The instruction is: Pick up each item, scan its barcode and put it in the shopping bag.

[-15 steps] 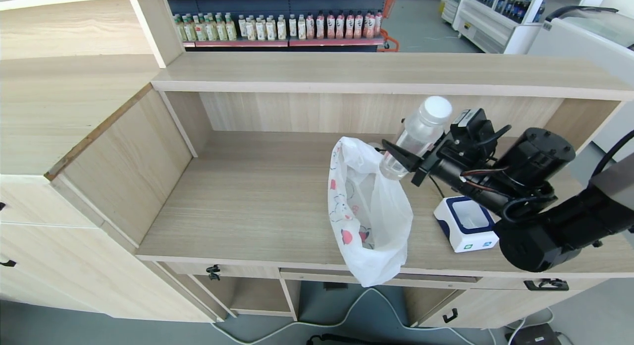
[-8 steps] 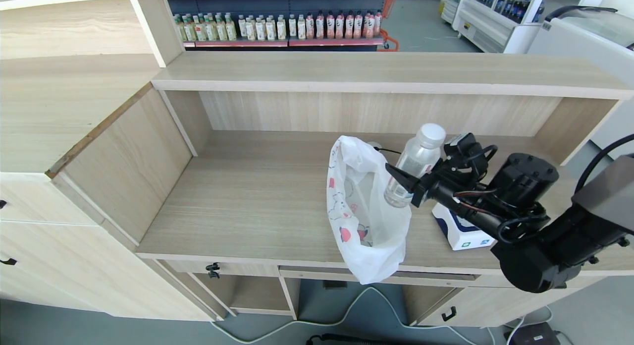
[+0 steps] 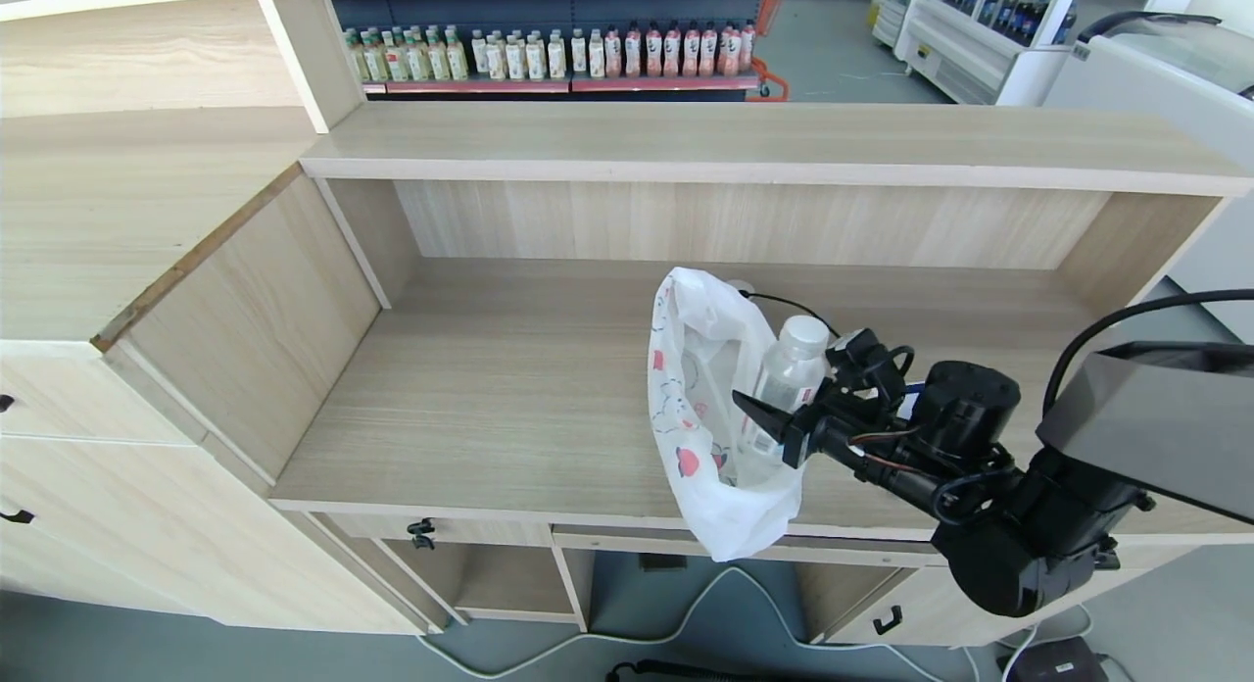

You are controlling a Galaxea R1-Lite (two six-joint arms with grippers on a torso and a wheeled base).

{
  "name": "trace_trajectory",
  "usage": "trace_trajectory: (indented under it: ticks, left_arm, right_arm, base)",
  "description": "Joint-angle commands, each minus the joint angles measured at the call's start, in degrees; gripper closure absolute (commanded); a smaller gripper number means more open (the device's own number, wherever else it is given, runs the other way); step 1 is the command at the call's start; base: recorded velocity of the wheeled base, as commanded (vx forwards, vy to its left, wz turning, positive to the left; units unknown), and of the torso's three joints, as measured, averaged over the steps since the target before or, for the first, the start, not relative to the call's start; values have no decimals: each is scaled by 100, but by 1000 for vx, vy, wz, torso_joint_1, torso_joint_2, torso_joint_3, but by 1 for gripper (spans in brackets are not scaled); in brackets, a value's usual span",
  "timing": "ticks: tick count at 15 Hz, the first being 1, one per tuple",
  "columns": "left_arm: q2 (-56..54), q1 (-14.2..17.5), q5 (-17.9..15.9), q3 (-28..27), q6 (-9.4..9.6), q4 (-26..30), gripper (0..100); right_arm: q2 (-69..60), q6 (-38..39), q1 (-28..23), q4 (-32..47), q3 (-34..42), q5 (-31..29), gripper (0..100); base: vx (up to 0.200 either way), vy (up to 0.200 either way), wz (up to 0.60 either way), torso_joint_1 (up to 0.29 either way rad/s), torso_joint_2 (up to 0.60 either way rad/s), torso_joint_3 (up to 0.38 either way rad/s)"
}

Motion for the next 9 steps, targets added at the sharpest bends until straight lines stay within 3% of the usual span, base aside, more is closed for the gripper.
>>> trace_trajectory:
  ticks: [1,9]
  left_arm:
    - [-2,0,-1,0,1,2,0]
    - [-2,0,-1,0,1,2,0]
  right_arm:
    - [453,-6,48,-12,-274,5,100]
    - [699,-50,30,-12,-423,14,100]
  base:
    - [0,0,0,0,0,0]
    - [0,0,0,0,0,0]
